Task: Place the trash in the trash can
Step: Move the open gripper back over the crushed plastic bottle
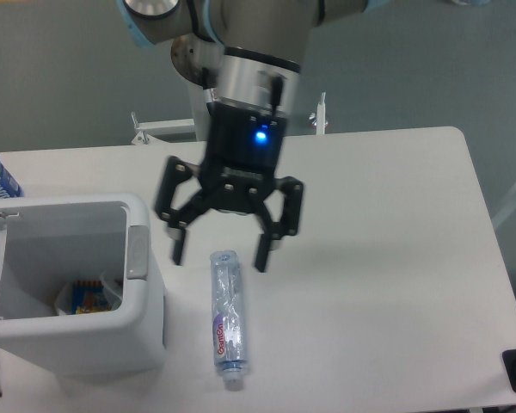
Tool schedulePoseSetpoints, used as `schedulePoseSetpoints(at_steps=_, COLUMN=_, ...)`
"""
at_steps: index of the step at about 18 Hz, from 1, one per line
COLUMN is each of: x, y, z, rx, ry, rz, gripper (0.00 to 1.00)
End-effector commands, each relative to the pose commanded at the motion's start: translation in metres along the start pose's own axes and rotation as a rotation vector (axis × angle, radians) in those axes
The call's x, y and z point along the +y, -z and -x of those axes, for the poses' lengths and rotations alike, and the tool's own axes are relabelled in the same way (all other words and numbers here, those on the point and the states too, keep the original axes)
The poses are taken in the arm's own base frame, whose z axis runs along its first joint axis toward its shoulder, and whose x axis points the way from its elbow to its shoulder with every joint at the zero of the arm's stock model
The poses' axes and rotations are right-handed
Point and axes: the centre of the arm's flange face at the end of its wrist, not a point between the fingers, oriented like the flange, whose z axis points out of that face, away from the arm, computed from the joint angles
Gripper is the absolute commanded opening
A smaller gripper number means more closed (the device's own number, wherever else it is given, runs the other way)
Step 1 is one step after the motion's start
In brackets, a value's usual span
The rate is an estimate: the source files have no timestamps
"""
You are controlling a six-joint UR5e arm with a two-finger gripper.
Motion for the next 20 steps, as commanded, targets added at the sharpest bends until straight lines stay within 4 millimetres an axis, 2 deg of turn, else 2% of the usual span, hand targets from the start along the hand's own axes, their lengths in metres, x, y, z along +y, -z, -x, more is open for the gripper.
schedulePoseSetpoints(at_steps=5, x=0.01, y=-0.05, z=0.038, rx=-0.025, ry=0.045, rz=0.073, gripper=1.0)
schedulePoseSetpoints(at_steps=7, x=0.02, y=-0.072, z=0.049, rx=-0.026, ry=0.036, rz=0.125, gripper=1.0)
schedulePoseSetpoints(at_steps=10, x=0.038, y=-0.093, z=0.073, rx=-0.023, ry=-0.026, rz=0.229, gripper=1.0)
schedulePoseSetpoints(at_steps=14, x=0.062, y=-0.12, z=0.086, rx=0.004, ry=-0.118, rz=0.325, gripper=1.0)
schedulePoseSetpoints(at_steps=18, x=0.087, y=-0.149, z=0.108, rx=-0.087, ry=-0.164, rz=0.42, gripper=1.0)
schedulePoseSetpoints(at_steps=20, x=0.094, y=-0.161, z=0.11, rx=-0.09, ry=-0.165, rz=0.439, gripper=1.0)
